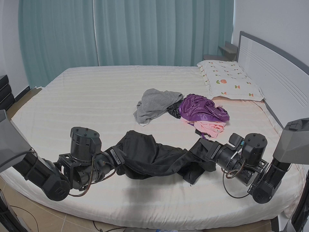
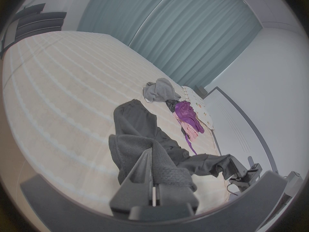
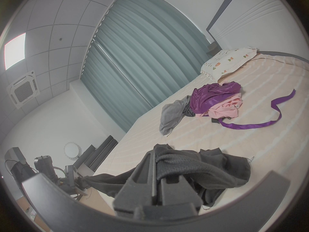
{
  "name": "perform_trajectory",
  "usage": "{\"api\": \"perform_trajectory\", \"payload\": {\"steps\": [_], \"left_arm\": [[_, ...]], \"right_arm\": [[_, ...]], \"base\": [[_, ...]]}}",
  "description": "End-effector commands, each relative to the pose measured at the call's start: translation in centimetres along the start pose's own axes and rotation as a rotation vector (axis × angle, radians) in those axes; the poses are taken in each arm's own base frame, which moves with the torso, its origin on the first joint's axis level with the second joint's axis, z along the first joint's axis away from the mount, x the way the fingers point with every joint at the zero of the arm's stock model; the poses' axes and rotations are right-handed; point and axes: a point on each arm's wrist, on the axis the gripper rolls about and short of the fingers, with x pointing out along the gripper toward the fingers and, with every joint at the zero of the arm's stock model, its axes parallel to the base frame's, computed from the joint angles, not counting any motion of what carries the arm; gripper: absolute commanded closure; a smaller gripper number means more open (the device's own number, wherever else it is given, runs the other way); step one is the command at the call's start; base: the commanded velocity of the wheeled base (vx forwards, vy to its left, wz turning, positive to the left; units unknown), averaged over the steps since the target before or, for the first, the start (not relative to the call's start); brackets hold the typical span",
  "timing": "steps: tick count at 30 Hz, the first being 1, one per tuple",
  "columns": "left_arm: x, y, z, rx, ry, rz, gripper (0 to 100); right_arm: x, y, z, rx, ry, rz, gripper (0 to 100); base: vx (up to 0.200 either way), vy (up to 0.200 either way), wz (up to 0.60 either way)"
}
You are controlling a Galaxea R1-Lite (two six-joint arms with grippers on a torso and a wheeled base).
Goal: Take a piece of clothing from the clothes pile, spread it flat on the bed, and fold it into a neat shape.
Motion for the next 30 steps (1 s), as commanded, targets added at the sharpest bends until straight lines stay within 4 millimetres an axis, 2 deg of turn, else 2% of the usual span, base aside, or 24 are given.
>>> {"api": "perform_trajectory", "payload": {"steps": [1,17,21,30], "left_arm": [[0.12,0.07,-0.23,0.002,0.008,0.005,100],[0.33,-0.01,0.27,-0.056,0.001,-0.052,100],[0.35,0.33,-0.07,-0.053,0.017,-0.047,100],[0.30,0.41,0.56,-0.060,-0.015,-0.059,100]], "right_arm": [[0.11,-0.09,-0.10,0.000,0.000,0.000,100],[0.28,-0.19,0.28,0.004,-0.014,0.006,100],[0.25,-0.12,0.37,0.004,-0.019,0.008,100],[0.21,-0.34,0.88,0.005,-0.038,-0.002,100]], "base": [[-0.200,0.000,0.00],[-0.013,0.000,0.00],[0.000,0.200,0.00],[0.000,0.200,0.00]]}}
